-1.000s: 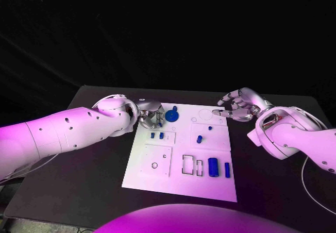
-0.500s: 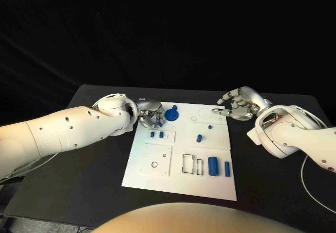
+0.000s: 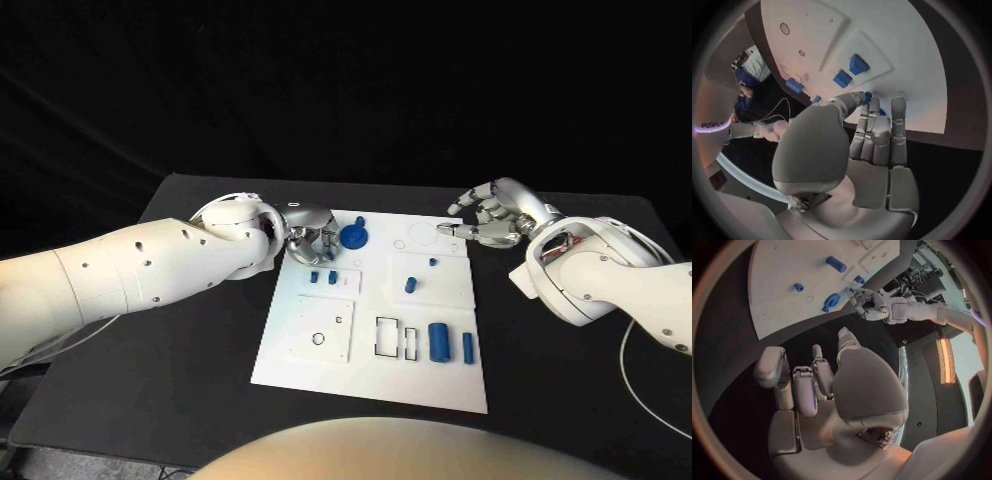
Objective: Assemble the parts on the task board
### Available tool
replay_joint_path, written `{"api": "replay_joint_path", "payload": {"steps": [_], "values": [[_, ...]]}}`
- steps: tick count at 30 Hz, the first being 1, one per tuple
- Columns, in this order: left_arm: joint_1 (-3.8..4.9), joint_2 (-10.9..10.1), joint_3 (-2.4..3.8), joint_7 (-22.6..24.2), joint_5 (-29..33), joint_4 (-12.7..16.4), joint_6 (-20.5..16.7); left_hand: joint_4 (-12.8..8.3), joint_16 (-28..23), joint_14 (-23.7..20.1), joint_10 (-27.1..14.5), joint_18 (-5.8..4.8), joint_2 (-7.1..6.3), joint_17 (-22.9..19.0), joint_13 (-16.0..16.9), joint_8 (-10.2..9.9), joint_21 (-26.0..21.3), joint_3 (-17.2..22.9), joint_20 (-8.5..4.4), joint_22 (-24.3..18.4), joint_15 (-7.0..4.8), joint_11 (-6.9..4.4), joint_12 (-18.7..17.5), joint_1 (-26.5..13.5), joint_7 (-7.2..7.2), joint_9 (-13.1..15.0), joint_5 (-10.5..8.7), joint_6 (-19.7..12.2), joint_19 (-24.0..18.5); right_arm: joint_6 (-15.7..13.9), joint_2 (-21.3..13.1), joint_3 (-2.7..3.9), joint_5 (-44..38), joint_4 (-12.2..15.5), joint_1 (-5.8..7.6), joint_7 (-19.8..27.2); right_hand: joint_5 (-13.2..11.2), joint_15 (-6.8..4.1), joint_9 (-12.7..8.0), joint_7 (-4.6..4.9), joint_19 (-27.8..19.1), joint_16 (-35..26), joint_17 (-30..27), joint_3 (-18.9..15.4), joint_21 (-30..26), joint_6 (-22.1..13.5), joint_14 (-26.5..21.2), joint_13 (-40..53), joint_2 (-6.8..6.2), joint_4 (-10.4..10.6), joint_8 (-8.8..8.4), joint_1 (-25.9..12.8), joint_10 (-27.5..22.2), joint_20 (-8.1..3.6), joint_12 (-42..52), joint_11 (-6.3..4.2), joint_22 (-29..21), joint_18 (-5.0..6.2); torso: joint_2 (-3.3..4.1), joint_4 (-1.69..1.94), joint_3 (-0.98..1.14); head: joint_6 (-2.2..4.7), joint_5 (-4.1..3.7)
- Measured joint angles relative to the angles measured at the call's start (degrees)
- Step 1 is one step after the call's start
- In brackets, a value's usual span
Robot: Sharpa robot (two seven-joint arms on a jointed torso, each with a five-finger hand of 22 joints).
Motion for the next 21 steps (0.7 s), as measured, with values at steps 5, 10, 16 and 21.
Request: {"api": "replay_joint_path", "payload": {"steps": [5,10,16,21], "values": [[-0.05,0.02,-0.03,0.1,-0.01,-0.08,-0.03,0.09,0.0,-0.22,-0.8,-0.01,-0.17,-0.64,-0.37,-0.73,-0.29,0.09,0.21,-0.22,0.21,0.35,-1.15,-0.57,0.51,-0.16,0.0,-0.51,-0.21,0.0,0.0,0.01,0.0,-0.02,0.0,0.0,0.0,0.0,0.0,0.0,0.0,0.0,0.0,0.0,0.0,0.0,0.0,0.0,0.0,0.0,0.0,0.0,0.0,0.0,0.0,0.0,0.0,0.0,0.0,-0.01,0.01,0.0,0.0],[-0.06,0.02,-0.05,0.12,-0.01,-0.15,-0.06,0.18,-0.23,-0.42,-0.94,-0.01,-0.41,-1.28,-0.52,-1.05,-0.3,0.16,0.21,-0.33,0.41,0.49,-1.71,-0.8,0.68,-0.23,0.0,-0.77,-0.21,-0.01,0.0,0.02,0.0,-0.02,-0.01,0.01,0.0,0.0,0.0,0.0,0.0,0.0,-0.01,0.0,0.0,0.0,0.0,0.0,0.0,0.0,0.0,0.0,0.0,0.0,0.0,0.0,0.0,0.0,0.01,-0.02,0.03,0.04,0.01],[-0.08,0.0,-0.05,0.12,-0.01,-0.17,-0.11,0.33,-0.45,-0.62,-1.0,0.0,-0.77,-1.93,-0.66,-1.51,-0.5,0.01,0.41,-0.46,0.61,0.56,-2.1,-1.17,0.82,-0.34,0.0,-1.23,-0.41,-0.01,-0.03,0.01,0.0,-0.02,-0.01,0.01,0.0,0.0,0.0,0.0,0.0,0.0,-0.01,0.0,0.0,0.0,0.0,0.05,0.0,0.0,0.0,0.0,0.0,0.0,0.0,0.0,0.0,0.0,0.02,-0.03,0.02,0.05,0.03],[-0.09,-0.07,-0.06,0.09,-0.01,-0.17,-0.21,0.33,-0.45,-0.94,-1.21,0.0,-1.12,-2.47,-0.78,-2.04,-0.75,0.01,0.42,-0.64,0.94,0.77,-2.75,-1.51,1.03,-0.5,0.0,-1.84,-0.4,-0.01,-0.04,0.01,0.0,-0.02,-0.01,0.02,0.0,0.0,0.0,0.0,0.0,0.0,-0.01,0.0,0.0,0.0,0.0,0.04,0.0,0.0,0.0,0.0,0.0,0.0,0.0,0.0,0.01,0.0,0.02,-0.03,0.02,0.06,0.03]]}}
